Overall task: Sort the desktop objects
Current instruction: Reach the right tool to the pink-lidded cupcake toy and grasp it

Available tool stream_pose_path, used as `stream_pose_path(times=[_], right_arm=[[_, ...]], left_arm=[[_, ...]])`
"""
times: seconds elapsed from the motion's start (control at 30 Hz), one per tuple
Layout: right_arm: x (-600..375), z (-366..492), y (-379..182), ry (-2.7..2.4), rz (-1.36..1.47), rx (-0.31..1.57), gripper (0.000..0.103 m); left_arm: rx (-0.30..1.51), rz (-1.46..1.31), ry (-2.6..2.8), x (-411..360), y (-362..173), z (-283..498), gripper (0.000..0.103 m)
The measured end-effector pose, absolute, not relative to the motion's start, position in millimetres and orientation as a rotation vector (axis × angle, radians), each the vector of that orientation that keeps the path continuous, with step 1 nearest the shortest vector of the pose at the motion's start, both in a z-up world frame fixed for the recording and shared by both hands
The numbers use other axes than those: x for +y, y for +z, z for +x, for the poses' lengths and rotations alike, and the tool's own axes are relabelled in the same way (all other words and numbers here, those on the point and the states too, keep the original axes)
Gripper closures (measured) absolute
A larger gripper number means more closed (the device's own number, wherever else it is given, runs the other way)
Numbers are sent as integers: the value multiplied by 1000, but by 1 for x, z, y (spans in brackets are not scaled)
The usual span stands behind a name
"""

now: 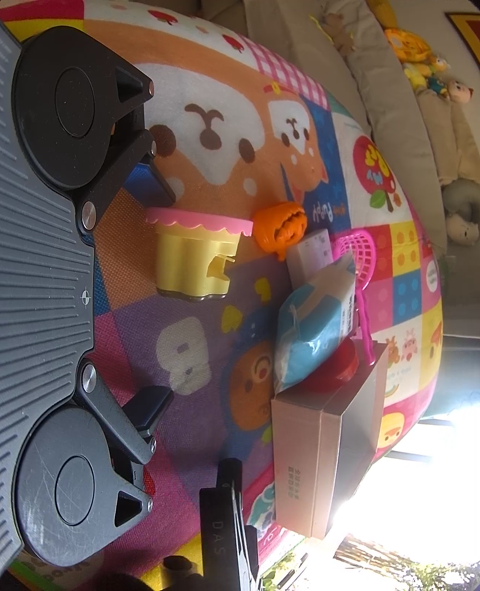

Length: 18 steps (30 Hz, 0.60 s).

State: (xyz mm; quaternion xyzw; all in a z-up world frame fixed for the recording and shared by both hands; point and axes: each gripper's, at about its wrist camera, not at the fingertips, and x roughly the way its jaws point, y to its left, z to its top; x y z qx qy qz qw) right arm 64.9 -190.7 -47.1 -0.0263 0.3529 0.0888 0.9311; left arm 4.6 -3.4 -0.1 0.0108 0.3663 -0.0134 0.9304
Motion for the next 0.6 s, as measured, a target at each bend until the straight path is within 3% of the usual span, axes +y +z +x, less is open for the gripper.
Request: stream_pose_path(times=[0.6], right_arm=[[-191, 44, -44, 171, -51, 757, 0]], left_arm=[[605, -68, -116, 22, 34, -7, 0]])
